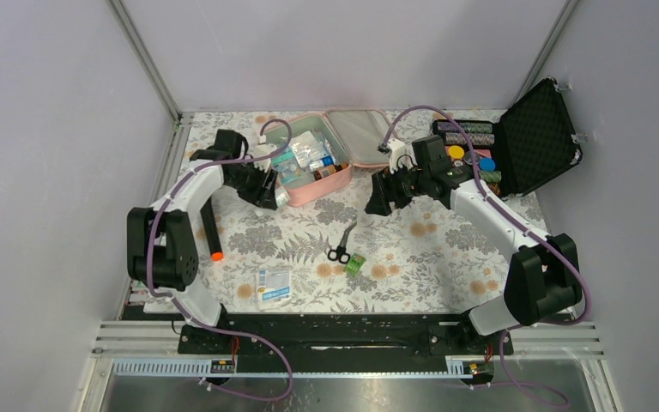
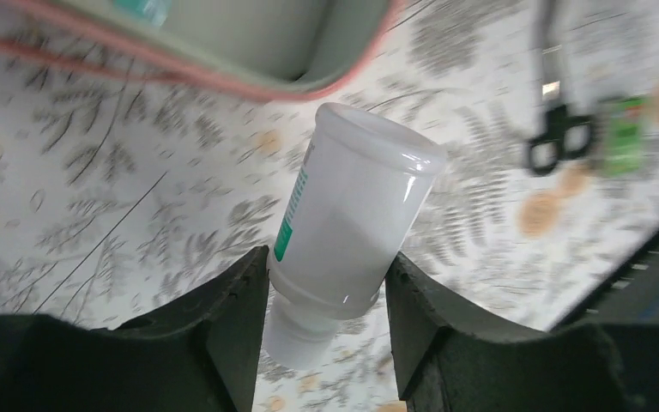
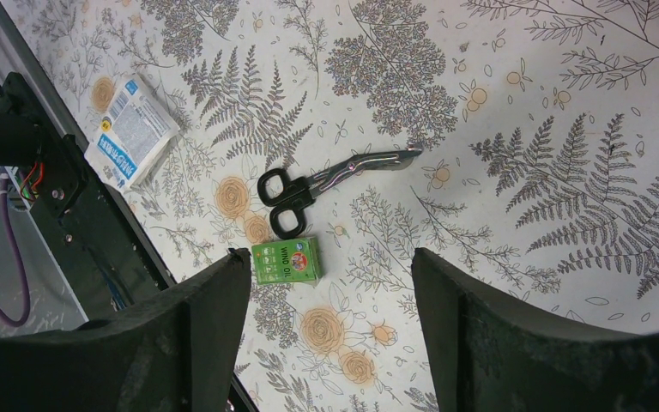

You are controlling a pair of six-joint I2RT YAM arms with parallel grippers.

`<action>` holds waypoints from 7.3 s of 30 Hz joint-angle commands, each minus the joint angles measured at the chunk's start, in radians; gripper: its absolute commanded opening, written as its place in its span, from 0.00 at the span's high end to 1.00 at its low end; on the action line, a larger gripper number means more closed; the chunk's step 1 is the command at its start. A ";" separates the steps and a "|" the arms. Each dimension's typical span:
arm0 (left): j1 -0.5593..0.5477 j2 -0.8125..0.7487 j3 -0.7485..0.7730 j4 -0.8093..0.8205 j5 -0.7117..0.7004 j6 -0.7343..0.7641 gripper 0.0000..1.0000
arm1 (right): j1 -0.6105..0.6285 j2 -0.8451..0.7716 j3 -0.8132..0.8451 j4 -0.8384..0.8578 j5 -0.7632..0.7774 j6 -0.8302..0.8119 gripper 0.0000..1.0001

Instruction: Organize the medicine kit

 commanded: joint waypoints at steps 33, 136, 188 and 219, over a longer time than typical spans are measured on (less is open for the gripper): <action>-0.187 0.409 0.510 -0.086 -0.197 0.035 0.68 | 0.005 -0.074 -0.023 0.032 0.030 -0.044 0.23; -0.404 -0.308 -0.135 -0.299 -0.099 0.385 0.34 | -0.003 0.013 -0.002 0.065 0.130 0.060 0.21; -0.394 -0.261 -0.038 0.007 0.046 0.091 0.67 | -0.003 0.023 0.027 0.023 0.104 0.035 0.22; -0.300 0.138 0.329 0.160 -0.414 -0.324 0.33 | -0.016 0.230 0.207 -0.029 0.200 0.100 0.06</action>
